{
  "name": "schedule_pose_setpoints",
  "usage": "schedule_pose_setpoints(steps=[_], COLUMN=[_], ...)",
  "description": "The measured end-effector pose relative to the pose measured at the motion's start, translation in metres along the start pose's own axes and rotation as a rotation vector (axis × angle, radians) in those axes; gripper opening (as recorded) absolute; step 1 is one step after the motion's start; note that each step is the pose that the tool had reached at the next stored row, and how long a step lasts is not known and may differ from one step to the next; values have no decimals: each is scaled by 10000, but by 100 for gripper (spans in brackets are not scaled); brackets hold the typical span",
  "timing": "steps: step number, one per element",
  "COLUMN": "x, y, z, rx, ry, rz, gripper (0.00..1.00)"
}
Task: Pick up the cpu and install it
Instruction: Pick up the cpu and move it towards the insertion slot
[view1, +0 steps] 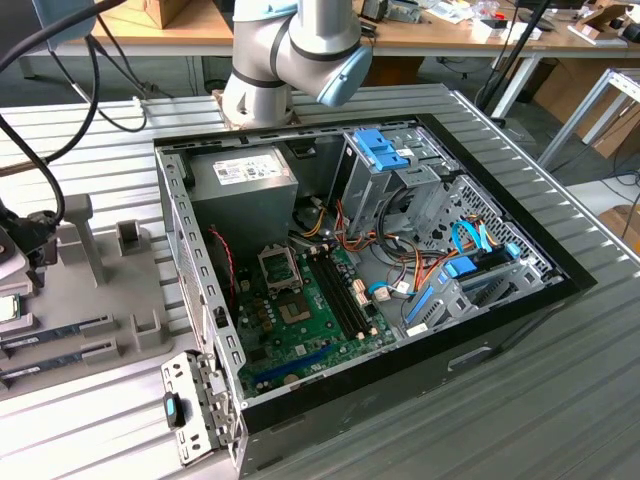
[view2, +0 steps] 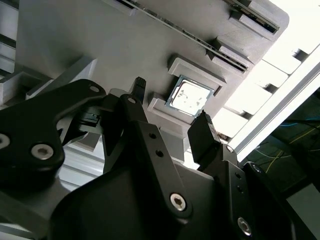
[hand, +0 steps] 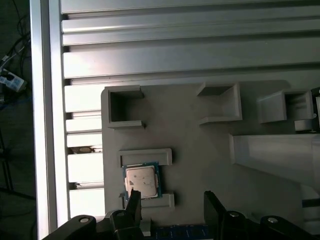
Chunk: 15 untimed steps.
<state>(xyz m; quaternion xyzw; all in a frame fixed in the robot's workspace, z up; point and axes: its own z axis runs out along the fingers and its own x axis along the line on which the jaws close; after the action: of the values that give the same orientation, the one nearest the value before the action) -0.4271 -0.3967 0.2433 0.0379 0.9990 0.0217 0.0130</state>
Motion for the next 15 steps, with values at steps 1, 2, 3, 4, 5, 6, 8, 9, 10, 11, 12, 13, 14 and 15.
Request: schedule_pose_setpoints(steps=[1, 2, 3, 4, 5, 6, 8, 9, 10, 11, 12, 13, 14, 15], x=[1, 2, 3, 3, 4, 5, 7, 7, 7, 7, 8, 8, 9, 9], y=[0, -1, -1, -1, -1, -1, -2, -2, -2, -2, -3, -3, -3, -3], z=[4, 9, 12, 15, 19, 24, 37, 40, 42, 46, 49, 55, 62, 64], rx=[0, 0, -1, -1, -1, -1, -1, -1, -1, -1, 0, -1, -1, 0], ry=[0, 0, -1, -1, 0, -1, -1, -1, -1, 0, 0, -1, 0, 0], rz=[-1, 0, -1, 0, 0, 0, 0, -1, 0, 0, 0, -1, -1, 0], gripper=[62, 62, 62, 62, 62, 62, 62, 62, 62, 62, 62, 62, 62, 62])
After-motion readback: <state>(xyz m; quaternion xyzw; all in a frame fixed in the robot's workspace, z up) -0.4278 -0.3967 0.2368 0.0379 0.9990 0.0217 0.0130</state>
